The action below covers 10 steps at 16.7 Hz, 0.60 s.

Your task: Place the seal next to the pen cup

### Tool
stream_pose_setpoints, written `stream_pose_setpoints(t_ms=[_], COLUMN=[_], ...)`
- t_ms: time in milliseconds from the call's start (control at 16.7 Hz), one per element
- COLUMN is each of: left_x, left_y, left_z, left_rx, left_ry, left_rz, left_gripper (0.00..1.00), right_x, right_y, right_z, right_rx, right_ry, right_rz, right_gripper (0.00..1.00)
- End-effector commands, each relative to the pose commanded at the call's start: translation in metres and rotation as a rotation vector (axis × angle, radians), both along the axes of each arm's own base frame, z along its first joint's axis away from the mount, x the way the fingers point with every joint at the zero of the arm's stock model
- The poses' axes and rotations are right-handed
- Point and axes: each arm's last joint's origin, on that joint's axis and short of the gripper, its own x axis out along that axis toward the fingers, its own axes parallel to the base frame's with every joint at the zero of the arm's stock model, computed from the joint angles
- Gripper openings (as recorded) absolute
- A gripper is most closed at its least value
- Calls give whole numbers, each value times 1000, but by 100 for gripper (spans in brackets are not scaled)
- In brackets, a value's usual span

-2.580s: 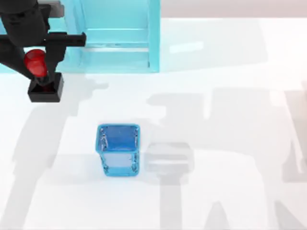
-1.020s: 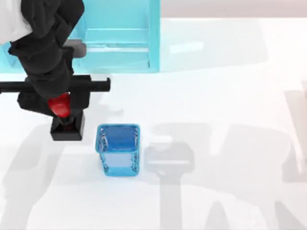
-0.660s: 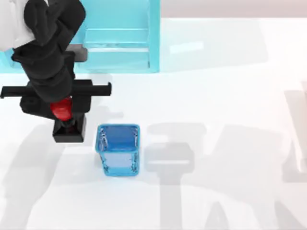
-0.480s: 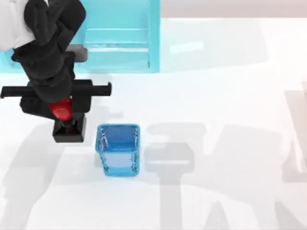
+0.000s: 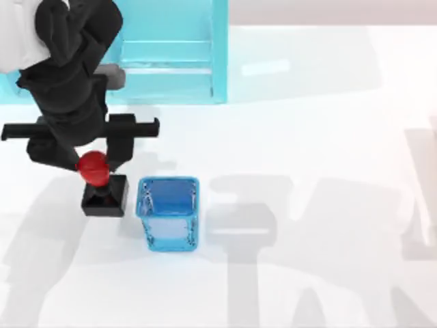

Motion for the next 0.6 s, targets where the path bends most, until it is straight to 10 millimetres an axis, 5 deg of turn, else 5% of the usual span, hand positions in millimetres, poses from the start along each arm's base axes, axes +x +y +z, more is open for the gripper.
stream_pose_setpoints(t_ms=[240, 600], left_x=[0, 0], left_y=[0, 0], left_z=[0, 0], left_rx=[0, 0], left_ry=[0, 0], left_rz=[0, 0], left_gripper=[98, 100], right_x=[0, 0], right_y=[0, 0], right_z=[0, 0], right_rx=[0, 0], right_ry=[0, 0], right_rz=[0, 0], right_gripper=[100, 100])
